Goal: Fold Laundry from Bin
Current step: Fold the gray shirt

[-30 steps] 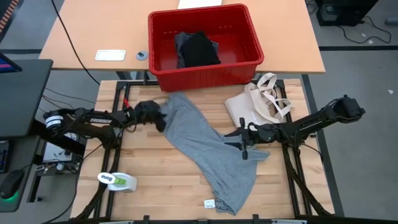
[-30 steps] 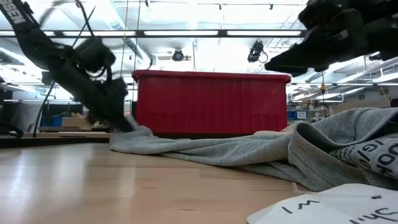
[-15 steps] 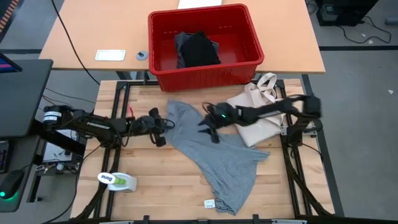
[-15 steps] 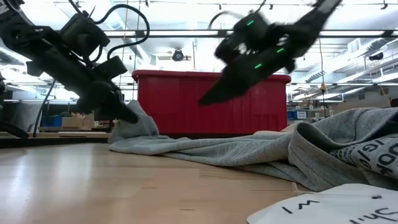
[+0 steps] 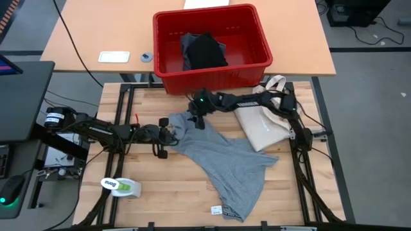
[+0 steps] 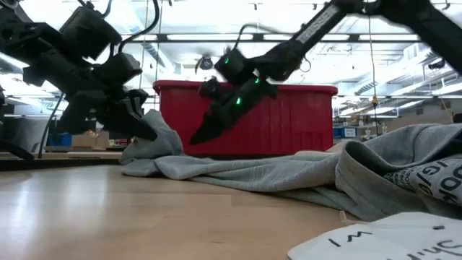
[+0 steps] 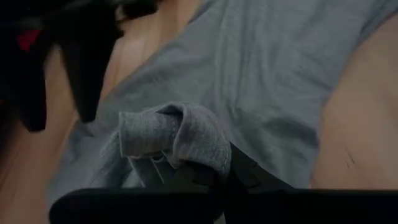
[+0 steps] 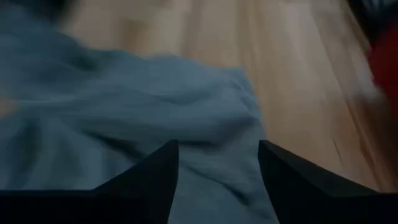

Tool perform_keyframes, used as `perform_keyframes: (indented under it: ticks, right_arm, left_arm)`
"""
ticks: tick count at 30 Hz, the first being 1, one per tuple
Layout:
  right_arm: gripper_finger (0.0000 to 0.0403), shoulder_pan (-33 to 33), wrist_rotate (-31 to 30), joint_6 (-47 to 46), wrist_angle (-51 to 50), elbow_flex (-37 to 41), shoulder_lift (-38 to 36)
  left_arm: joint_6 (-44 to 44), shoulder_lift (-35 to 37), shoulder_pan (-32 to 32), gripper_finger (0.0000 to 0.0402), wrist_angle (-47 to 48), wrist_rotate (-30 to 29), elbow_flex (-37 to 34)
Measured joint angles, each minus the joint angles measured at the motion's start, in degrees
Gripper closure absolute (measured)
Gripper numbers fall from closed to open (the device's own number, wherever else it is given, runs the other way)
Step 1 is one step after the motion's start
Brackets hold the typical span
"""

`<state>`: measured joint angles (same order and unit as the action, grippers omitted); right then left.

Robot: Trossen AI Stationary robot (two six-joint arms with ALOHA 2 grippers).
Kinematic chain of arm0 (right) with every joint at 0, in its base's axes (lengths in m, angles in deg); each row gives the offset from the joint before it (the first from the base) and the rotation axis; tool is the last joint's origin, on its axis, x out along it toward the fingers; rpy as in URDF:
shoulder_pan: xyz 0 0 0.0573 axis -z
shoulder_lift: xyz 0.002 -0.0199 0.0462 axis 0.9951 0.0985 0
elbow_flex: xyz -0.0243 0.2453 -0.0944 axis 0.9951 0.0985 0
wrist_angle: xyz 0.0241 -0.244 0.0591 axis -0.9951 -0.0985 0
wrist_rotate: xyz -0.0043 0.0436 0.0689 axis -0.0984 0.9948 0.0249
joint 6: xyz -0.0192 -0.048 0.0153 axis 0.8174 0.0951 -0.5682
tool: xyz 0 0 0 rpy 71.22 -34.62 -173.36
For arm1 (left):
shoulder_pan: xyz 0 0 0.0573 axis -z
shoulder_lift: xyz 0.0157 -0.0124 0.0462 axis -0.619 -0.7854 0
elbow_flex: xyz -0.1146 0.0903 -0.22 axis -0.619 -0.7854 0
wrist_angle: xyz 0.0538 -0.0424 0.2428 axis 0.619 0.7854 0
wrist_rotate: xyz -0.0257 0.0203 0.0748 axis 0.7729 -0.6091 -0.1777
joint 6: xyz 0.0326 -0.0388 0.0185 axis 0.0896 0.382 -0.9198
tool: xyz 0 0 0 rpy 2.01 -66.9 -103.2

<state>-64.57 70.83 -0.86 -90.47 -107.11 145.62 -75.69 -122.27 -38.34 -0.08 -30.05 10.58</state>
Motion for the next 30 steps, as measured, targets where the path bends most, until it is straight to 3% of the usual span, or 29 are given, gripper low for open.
perform_keyframes:
  ticks: [3, 7, 11, 19, 23, 30]
  right_arm:
    - [0.0166, 0.26, 0.05, -3.74, -3.76, -6.07, 4.93]
    - [0.0172, -1.58, -6.38, -8.01, -9.08, -13.7, 9.92]
    - [0.018, -3.3, -13.04, -8.66, -11.49, -16.38, 11.43]
    - [0.0181, -4.25, -10.93, -9.99, -10.8, -16.49, 11.3]
    - [0.0181, -5.23, -5.09, -7.3, -9.68, -16.5, 11.96]
    - [0.019, -6.39, -7.57, -6.29, -6.01, -16.67, 15.18]
  left_arm:
    - [0.27, 0.0, 0.13, 0.0388, 1.44, 0.23, 0.0]
    - [2.66, 0.0, 0.13, 0.0388, 4.77, 0.99, 0.0]
    - [6.09, 0.0, 0.29, 0.0388, 8.06, 7.7, 0.0]
    - [12.47, 0.0, 1.18, 0.0388, 12.62, 14.31, 0.02]
    - [12.93, 0.0, 1.62, 0.0388, 12.77, 14.47, 0.02]
    - [15.16, 0.0, 1.62, 0.0388, 12.49, 15.83, 0.03]
